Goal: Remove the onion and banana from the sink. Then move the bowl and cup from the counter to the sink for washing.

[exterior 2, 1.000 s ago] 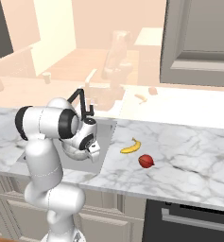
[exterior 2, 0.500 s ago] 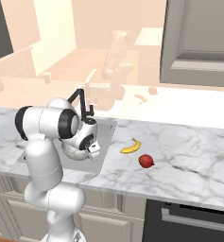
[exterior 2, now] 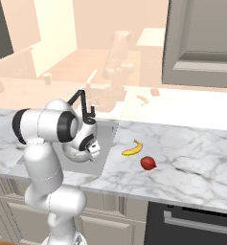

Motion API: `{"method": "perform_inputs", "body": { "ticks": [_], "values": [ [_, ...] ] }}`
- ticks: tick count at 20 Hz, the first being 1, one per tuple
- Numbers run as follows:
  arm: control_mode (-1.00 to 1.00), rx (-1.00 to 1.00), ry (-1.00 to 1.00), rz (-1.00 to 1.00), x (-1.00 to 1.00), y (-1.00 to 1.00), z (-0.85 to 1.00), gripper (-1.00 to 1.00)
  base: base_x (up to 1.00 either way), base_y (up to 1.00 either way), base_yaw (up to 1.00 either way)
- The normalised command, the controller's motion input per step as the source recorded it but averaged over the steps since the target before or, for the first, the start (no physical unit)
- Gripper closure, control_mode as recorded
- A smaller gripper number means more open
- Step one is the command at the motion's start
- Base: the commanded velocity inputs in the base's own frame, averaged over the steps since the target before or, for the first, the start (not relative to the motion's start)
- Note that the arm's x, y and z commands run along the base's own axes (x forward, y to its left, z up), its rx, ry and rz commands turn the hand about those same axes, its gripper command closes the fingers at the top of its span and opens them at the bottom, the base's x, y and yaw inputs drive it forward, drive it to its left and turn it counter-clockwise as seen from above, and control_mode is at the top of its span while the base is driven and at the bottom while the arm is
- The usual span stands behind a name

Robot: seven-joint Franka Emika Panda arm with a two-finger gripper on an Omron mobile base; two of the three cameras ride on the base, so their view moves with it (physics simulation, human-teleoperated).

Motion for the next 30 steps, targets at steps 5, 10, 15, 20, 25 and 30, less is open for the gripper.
{"method": "perform_inputs", "body": {
  "ticks": [5,10,15,20,25,30],
  "values": [
    [-1.00,0.00,-0.07,0.00,-0.05,0.05,0.21,-1.00,0.00,0.00,0.00],
    [-1.00,0.00,-0.06,0.00,-0.13,0.01,0.23,-1.00,0.00,0.00,0.00],
    [-1.00,0.00,-0.06,0.01,-0.15,0.01,0.28,-1.00,0.00,0.00,0.00],
    [-1.00,-0.04,-0.04,0.03,-0.17,0.03,0.30,-1.00,0.00,0.00,0.00],
    [-1.00,-0.08,-0.02,0.06,-0.17,0.09,0.32,-1.00,0.00,0.00,0.00],
    [-1.00,-0.10,0.00,0.09,-0.16,0.11,0.31,-1.00,0.00,0.00,0.00]
  ]
}}
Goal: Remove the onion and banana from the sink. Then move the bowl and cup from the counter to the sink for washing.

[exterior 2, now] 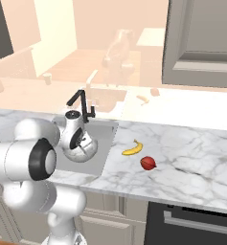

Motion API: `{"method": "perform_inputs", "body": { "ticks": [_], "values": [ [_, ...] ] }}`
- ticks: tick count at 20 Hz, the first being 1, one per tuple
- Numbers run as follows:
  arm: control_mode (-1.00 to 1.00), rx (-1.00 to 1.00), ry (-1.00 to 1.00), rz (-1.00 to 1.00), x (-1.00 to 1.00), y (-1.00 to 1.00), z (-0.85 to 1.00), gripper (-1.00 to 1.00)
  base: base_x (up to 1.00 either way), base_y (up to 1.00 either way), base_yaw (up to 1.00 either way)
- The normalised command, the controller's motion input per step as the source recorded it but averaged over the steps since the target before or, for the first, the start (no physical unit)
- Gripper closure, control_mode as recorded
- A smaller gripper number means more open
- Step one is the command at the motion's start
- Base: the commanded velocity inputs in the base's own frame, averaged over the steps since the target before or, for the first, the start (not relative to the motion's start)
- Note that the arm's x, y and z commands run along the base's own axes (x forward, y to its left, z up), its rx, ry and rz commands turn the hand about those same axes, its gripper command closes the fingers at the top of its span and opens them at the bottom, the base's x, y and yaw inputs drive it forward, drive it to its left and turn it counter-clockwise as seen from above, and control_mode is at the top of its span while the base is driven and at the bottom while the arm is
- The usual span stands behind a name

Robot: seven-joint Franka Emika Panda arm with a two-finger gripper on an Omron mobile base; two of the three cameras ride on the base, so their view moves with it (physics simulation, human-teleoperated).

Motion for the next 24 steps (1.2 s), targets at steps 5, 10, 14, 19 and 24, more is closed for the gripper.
{"method": "perform_inputs", "body": {
  "ticks": [5,10,14,19,24],
  "values": [
    [-1.00,-0.11,0.00,0.09,-0.17,0.10,0.31,-1.00,0.00,0.00,0.00],
    [-1.00,-0.08,0.00,0.09,-0.18,0.10,0.30,-1.00,0.00,0.00,0.00],
    [-1.00,-0.03,0.00,0.07,-0.19,0.12,0.25,-1.00,0.00,0.00,0.00],
    [-1.00,0.00,0.00,0.06,-0.22,0.14,0.20,-1.00,0.00,0.00,0.00],
    [-1.00,0.00,0.00,0.04,-0.21,0.19,0.18,-1.00,0.00,0.00,0.00]
  ]
}}
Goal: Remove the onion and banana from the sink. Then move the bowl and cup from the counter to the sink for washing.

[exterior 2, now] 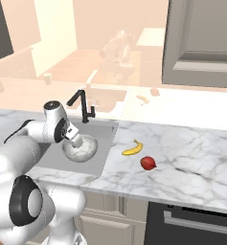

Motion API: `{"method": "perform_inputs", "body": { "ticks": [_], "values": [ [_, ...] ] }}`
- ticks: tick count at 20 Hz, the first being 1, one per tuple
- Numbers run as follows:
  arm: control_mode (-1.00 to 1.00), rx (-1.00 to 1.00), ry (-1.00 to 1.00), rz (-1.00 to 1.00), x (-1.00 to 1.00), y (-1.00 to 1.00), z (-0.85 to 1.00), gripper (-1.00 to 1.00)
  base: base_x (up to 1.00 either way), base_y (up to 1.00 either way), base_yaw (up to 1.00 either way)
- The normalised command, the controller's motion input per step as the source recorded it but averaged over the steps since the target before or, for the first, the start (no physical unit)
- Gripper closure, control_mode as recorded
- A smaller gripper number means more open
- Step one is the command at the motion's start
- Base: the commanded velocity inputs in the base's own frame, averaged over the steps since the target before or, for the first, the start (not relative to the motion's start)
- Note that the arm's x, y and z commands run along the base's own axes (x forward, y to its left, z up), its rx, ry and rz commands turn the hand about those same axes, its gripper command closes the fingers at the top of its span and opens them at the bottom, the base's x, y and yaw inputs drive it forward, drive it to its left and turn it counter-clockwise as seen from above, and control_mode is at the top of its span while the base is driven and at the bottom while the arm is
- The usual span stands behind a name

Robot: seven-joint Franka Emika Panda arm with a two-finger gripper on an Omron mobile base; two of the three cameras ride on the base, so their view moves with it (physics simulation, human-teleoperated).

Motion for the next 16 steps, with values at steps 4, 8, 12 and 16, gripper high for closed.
{"method": "perform_inputs", "body": {
  "ticks": [4,8,12,16],
  "values": [
    [-1.00,0.00,0.00,0.03,-0.20,0.21,0.16,-1.00,0.00,0.00,0.00],
    [-1.00,0.00,0.00,0.04,-0.16,0.22,0.18,-1.00,0.00,0.00,0.00],
    [-1.00,0.00,0.00,0.04,-0.17,0.21,0.17,-1.00,0.00,0.00,0.00],
    [-1.00,0.00,0.00,0.05,-0.12,0.21,0.14,-1.00,0.00,0.00,0.00]
  ]
}}
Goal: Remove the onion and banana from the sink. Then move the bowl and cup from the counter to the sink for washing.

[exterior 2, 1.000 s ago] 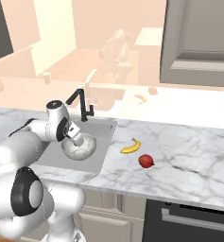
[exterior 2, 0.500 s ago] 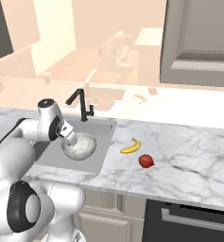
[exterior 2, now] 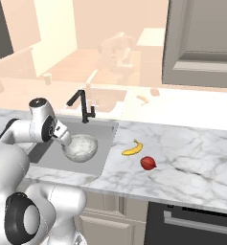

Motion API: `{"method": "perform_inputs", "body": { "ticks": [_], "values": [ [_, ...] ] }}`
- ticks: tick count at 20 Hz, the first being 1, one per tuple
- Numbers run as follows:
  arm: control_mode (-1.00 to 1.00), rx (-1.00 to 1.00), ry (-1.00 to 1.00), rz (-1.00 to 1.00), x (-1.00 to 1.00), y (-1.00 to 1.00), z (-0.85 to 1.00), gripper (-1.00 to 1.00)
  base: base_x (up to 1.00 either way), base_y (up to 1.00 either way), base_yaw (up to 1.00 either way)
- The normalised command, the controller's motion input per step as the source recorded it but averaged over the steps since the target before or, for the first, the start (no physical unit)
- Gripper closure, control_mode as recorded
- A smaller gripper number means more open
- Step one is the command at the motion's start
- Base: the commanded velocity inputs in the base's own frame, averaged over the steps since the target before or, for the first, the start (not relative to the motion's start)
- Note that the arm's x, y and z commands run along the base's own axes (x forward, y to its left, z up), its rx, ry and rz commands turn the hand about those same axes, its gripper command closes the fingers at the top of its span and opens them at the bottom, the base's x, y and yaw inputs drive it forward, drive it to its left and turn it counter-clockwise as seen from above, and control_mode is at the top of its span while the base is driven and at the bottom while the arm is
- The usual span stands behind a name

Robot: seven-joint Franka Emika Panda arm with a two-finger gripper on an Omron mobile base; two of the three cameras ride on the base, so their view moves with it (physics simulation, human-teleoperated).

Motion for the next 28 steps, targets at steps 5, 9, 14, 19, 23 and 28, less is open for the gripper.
{"method": "perform_inputs", "body": {
  "ticks": [5,9,14,19,23,28],
  "values": [
    [-1.00,-0.02,0.00,0.05,-0.09,0.22,0.10,-1.00,0.00,0.00,0.00],
    [-1.00,-0.01,0.00,0.06,-0.07,0.21,0.09,-1.00,0.00,0.00,0.00],
    [-1.00,-0.01,0.00,0.07,-0.07,0.22,0.09,-1.00,0.00,0.00,0.00],
    [-1.00,0.00,0.01,0.05,-0.07,0.27,0.10,-1.00,0.00,0.00,0.00],
    [-1.00,0.00,0.00,0.10,-0.13,0.25,0.10,-1.00,0.00,0.00,0.00],
    [-1.00,0.00,0.02,0.10,-0.15,0.26,0.10,-1.00,0.00,0.00,0.00]
  ]
}}
